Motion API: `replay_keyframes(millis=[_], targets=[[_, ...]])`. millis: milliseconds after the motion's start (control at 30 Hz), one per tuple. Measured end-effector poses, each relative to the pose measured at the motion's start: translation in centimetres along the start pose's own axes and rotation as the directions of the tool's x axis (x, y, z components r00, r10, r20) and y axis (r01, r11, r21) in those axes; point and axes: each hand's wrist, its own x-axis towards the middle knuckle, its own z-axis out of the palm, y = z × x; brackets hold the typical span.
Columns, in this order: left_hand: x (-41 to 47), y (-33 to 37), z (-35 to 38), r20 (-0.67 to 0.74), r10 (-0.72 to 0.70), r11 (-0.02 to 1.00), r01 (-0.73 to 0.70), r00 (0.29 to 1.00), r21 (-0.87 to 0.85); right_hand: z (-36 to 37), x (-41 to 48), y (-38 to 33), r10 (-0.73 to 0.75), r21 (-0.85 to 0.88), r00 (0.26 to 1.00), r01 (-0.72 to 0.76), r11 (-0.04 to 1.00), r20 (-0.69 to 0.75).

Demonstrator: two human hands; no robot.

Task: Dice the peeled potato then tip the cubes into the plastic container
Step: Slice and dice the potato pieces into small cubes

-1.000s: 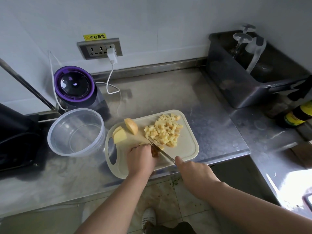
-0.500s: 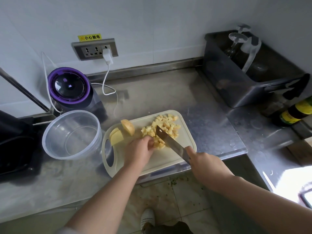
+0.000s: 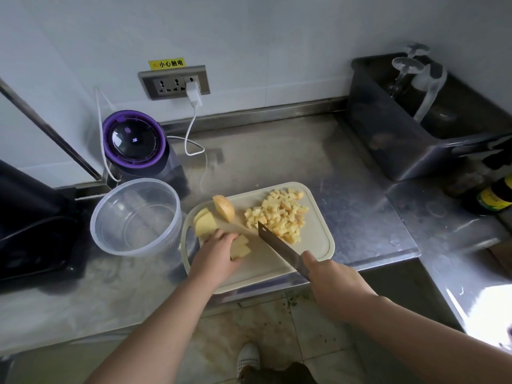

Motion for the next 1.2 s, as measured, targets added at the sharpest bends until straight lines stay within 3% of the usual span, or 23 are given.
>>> replay_keyframes(millis=[233,467,667,867,1200], targets=[[-0.8,0.7,0.4,-0.065,-0.060,0.998,0.060,0.996,0.003,0.1,0.2,-0.4,-0.008,-0.007,1.000,0.008,1.000,-0.001],[-1.3,0.8,0.5,-0.080,-0.065,0.992,0.056,0.995,-0.111,0.1,0.1,-0.7,-0.017,-0.009,1.000,0.017,1.000,-0.006],[-1.5,0.8,0.2,-0.059,-0.041,0.998,0.037,0.997,-0.059,0.1,0.1,-0.7,-0.025,-0.014,1.000,0.024,1.000,-0.013],[-0.9,0.4,0.3,-0.033,-0.103,0.965,0.091,0.994,-0.247,0.1,0.0,-0.7,-0.024,-0.011,1.000,0.024,1.000,-0.015],[-0.7,0.2,0.0,-0.065,-0.118,0.979,0.105,0.991,-0.177,0.1,0.0,-1.0,-0.035,-0.025,0.999,0.034,0.999,-0.014]])
